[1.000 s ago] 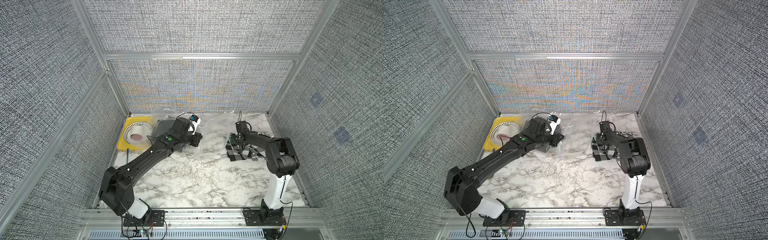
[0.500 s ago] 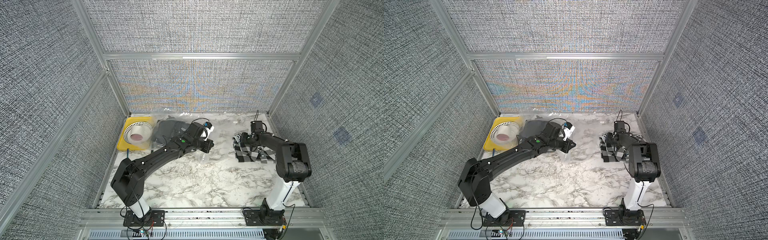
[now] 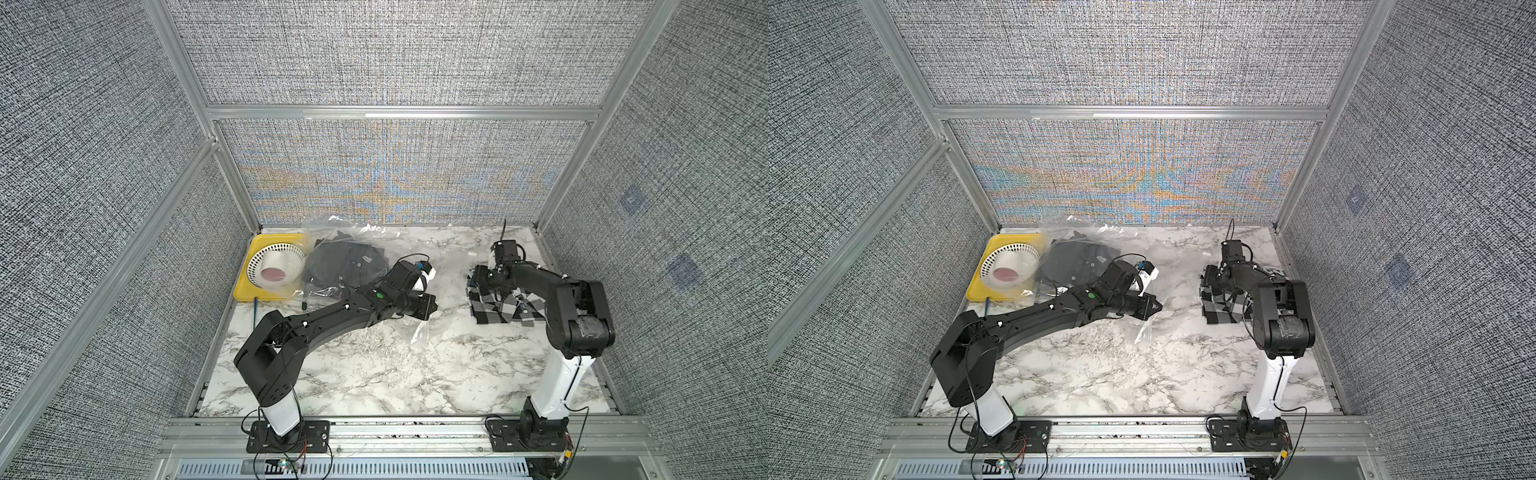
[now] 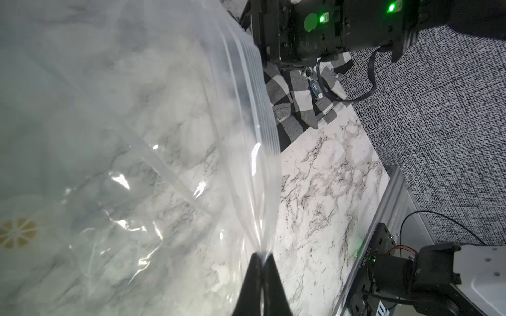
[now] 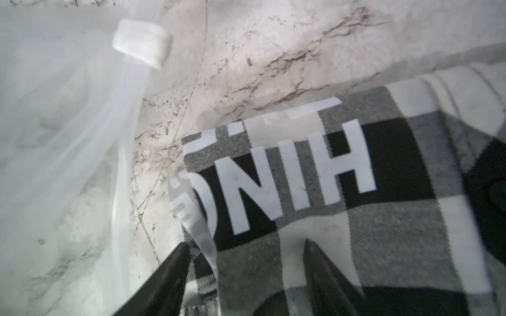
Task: Place the folded shirt into the vacuum bag
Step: Adjust the shirt at the center of the board, then pick up the shirt from the center of the board.
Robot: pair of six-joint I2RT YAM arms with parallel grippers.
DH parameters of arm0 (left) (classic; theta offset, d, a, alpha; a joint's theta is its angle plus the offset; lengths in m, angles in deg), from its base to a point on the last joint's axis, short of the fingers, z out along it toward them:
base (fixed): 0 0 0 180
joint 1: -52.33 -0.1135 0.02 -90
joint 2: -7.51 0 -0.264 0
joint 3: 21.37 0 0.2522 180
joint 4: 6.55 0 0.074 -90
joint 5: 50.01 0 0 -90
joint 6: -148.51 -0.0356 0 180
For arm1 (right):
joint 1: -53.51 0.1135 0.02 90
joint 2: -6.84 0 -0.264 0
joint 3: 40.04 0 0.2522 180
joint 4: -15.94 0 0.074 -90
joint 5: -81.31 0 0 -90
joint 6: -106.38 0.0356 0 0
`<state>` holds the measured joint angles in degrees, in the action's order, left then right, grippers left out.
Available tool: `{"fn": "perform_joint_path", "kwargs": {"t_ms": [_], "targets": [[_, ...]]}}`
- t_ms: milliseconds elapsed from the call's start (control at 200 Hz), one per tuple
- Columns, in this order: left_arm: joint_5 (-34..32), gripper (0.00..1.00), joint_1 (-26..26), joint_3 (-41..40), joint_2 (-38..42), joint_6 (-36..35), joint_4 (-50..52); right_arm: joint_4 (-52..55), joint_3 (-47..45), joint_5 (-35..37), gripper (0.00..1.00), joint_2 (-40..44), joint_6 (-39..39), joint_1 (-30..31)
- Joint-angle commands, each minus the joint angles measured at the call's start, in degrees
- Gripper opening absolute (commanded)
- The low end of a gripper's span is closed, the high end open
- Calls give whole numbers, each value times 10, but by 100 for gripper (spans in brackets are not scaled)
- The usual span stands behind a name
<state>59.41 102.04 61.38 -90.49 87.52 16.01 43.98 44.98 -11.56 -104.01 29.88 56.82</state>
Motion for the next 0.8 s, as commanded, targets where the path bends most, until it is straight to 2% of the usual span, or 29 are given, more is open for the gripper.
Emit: {"fn": "perform_joint_path", "kwargs": {"t_ms": [0, 95, 265, 565, 796], "targets": [[-16, 0, -1, -9, 13, 9, -11, 28, 15, 60, 73, -1, -33, 21], [-36, 0, -1, -18, 26, 7, -1, 40, 28, 102, 76, -4, -40, 35], [-120, 0, -2, -34, 52, 13, 24, 57, 54, 142, 76, -18, -44, 37], [-69, 0, -1, -26, 21, 29, -12, 62, 84, 96, 80, -59, -61, 40], [-45, 0, 0, -22, 9, 29, -23, 77, 72, 126, 80, -86, -43, 39]]}}
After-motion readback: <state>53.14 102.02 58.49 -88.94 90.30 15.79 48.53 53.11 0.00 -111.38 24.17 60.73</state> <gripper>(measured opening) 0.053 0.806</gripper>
